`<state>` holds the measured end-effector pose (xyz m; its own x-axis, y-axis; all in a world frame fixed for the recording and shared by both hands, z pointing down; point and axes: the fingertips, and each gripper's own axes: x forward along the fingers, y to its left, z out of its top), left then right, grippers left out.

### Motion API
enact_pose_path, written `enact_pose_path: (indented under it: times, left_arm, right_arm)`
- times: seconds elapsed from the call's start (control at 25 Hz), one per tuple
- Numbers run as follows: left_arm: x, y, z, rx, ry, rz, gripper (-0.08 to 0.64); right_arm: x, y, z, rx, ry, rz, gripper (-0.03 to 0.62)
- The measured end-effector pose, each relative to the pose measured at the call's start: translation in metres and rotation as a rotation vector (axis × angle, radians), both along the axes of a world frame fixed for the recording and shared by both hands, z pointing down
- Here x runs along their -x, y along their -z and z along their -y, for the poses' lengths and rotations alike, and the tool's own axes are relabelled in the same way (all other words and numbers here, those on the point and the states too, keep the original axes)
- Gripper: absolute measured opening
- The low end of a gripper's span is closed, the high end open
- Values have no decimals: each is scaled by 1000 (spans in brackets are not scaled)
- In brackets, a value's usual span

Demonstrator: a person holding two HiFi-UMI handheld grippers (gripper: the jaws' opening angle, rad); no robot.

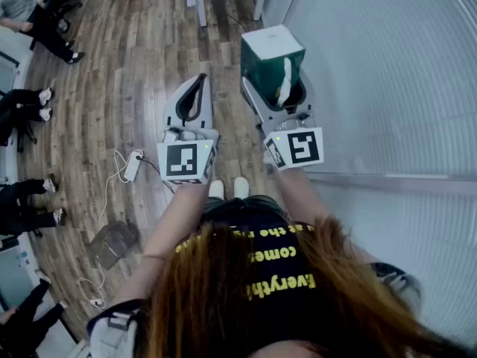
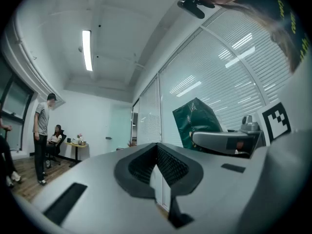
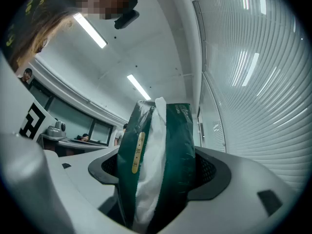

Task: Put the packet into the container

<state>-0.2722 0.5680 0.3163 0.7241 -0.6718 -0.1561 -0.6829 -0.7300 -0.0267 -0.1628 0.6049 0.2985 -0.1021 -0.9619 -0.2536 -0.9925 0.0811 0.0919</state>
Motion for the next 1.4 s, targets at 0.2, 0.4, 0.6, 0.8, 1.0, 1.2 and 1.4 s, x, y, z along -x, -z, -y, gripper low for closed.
enact_pose_path:
  times: [0.2, 0.4, 0.6, 0.8, 1.0, 1.2, 1.4]
  left_arm:
    - [-1, 2, 4, 1, 6, -5, 2]
    - [-5, 11, 8, -14, 18, -3, 2]
    - [-12, 18, 13, -28, 29, -11, 2]
    - [-33, 27, 0, -78, 21, 8, 2]
    - [-23, 33, -10, -121, 27, -7, 2]
    - [-45, 42, 1, -138, 54, 0, 2]
    - [-45, 60, 18, -156, 56, 4, 2]
  right_arm:
    - [-2, 0, 1, -8, -9, 5, 377]
    - [-6, 7, 0, -27, -9, 17, 377]
    - [-11, 10, 5, -21, 8, 21, 377]
    - [-24, 15, 2, -44, 20, 20, 377]
    - [-12, 15, -5, -52, 46, 35, 377]
    - [-38, 18, 9, -51, 58, 40, 377]
    - [-33, 32, 29, -43, 68, 26, 377]
